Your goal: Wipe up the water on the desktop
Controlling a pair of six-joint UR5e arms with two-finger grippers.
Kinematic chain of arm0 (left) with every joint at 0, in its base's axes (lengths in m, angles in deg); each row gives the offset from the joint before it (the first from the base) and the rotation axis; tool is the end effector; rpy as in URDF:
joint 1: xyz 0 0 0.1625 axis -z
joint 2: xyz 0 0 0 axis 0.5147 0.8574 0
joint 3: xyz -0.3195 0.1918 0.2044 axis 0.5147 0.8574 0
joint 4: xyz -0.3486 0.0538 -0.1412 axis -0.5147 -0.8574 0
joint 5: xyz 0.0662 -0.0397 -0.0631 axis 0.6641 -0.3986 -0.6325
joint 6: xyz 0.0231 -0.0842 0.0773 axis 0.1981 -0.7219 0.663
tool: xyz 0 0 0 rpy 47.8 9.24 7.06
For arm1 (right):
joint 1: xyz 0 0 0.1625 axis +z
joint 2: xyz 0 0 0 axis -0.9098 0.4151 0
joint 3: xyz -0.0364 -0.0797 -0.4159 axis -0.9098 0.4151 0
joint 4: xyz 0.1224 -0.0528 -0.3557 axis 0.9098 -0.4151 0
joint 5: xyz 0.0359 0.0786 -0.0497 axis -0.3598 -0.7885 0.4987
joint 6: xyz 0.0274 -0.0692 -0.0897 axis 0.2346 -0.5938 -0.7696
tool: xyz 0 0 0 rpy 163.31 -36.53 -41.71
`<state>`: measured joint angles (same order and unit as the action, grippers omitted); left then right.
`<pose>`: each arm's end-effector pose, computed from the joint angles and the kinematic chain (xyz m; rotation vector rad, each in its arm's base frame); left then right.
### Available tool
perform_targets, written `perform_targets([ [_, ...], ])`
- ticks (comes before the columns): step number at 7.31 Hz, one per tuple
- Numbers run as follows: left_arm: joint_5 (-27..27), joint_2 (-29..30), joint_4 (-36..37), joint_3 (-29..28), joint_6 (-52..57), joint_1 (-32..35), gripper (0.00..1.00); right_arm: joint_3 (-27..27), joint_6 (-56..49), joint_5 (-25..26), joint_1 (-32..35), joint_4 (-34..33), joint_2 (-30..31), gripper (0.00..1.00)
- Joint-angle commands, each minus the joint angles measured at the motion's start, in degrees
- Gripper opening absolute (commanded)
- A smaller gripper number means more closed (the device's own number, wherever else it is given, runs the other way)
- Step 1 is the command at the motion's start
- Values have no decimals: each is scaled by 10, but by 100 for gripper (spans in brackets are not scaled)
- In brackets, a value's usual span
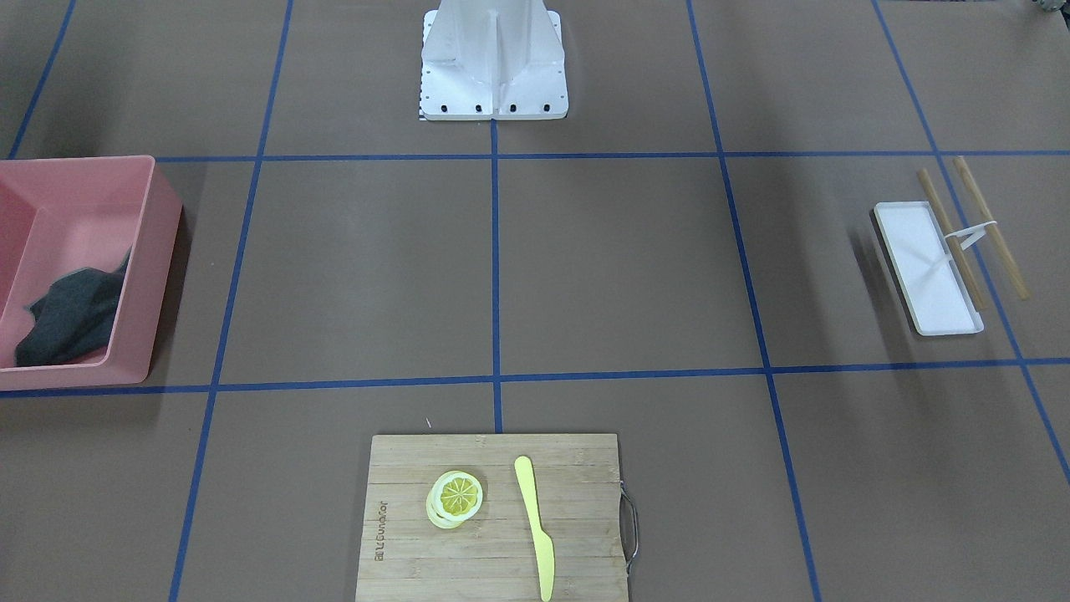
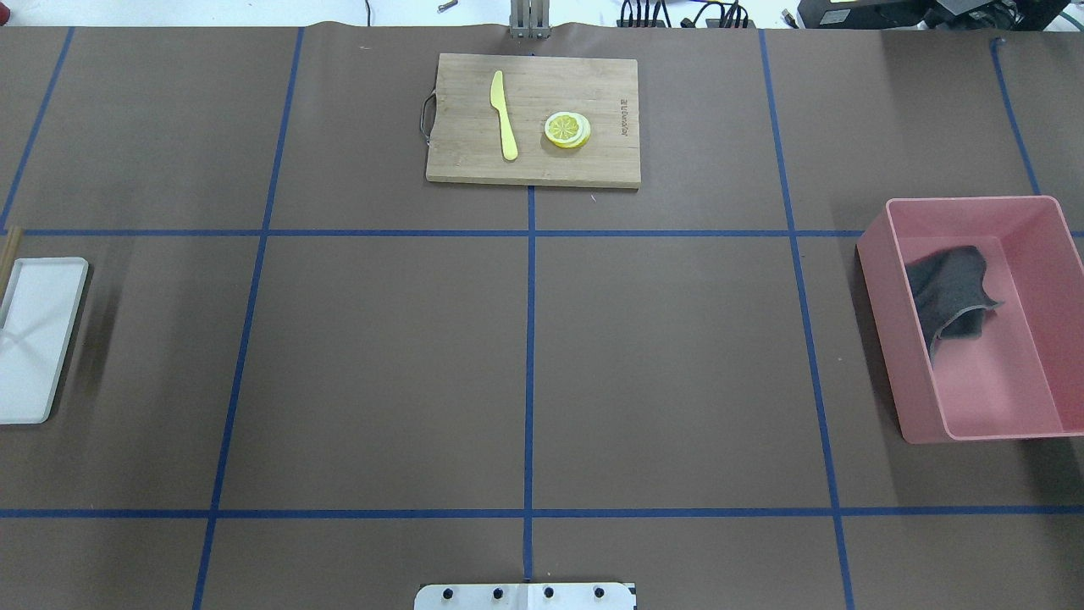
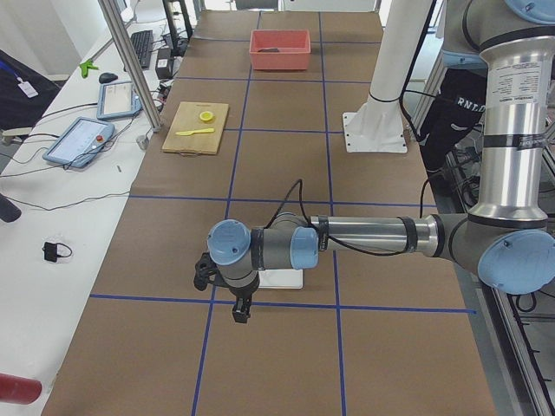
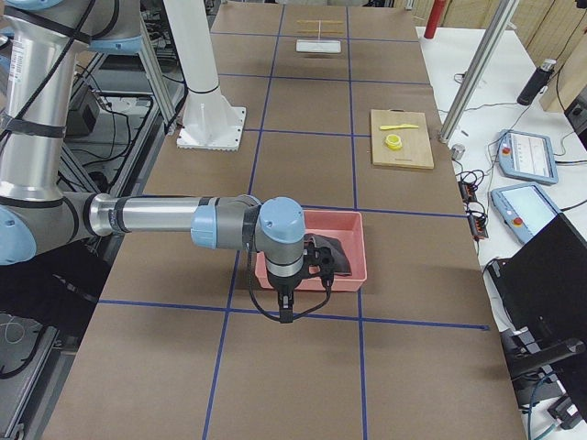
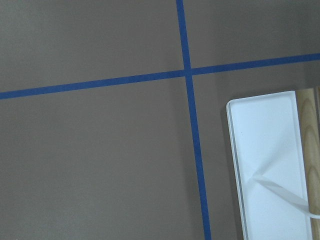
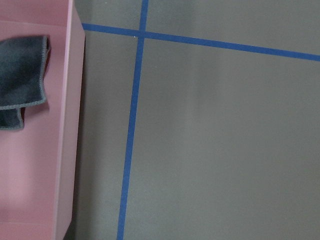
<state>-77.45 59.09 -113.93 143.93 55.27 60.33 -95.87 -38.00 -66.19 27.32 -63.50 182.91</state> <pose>-0.0588 -0.4326 0.6764 0.0208 0.8108 0.1254 0.0770 -0.3421 0.6439 0.0551 -0.6754 -0.0817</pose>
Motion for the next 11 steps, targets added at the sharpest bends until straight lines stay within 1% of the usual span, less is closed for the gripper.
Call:
perform_targets([
  [1, -1, 0, -1, -7, 1, 0, 99, -1, 0, 0, 0, 0, 1, 100],
  [11, -1, -5, -1, -20, 1, 0, 99, -22, -1, 0, 0, 0, 2, 100],
])
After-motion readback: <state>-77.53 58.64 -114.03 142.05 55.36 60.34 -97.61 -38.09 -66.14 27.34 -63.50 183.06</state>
